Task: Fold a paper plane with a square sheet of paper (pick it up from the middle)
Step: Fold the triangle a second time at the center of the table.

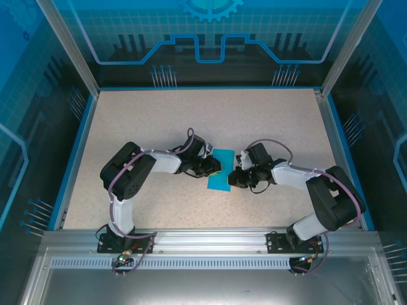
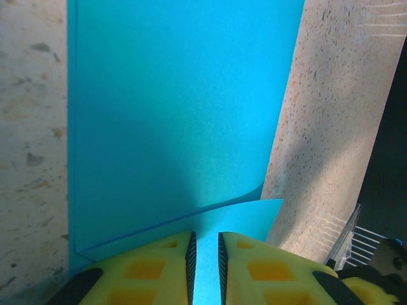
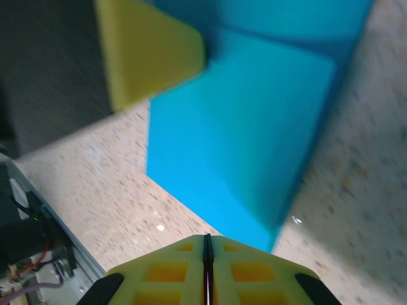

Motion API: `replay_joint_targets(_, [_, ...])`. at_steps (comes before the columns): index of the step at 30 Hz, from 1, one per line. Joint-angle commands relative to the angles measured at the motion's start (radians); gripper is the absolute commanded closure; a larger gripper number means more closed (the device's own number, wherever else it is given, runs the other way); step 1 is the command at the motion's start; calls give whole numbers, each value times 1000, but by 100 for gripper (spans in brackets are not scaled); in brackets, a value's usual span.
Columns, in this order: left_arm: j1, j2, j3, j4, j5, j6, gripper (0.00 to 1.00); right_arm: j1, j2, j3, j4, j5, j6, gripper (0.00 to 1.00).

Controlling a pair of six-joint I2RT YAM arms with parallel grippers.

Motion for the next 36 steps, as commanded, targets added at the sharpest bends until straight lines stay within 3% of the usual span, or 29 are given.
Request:
replay_joint_targets(1, [-1,23,-14,-83,-53,18,80,11,73,41,75,-42,46,90])
replay_joint_targets(5, [0,22,-8,-93,-51,24,80,25,141,73,115,-55,72,90])
replay_joint_targets(14, [0,18,-9,-101,-56,27,80,58,221,77,-8,7,0,89])
replay_joint_targets(28, [0,20,-8,-105,-61,27,80,3,93,-98,50,-38,19,88])
replay_joint_targets(36, [-1,26,-3,-98,-57,22,80,0,42,-127,-11,-50,-15,87])
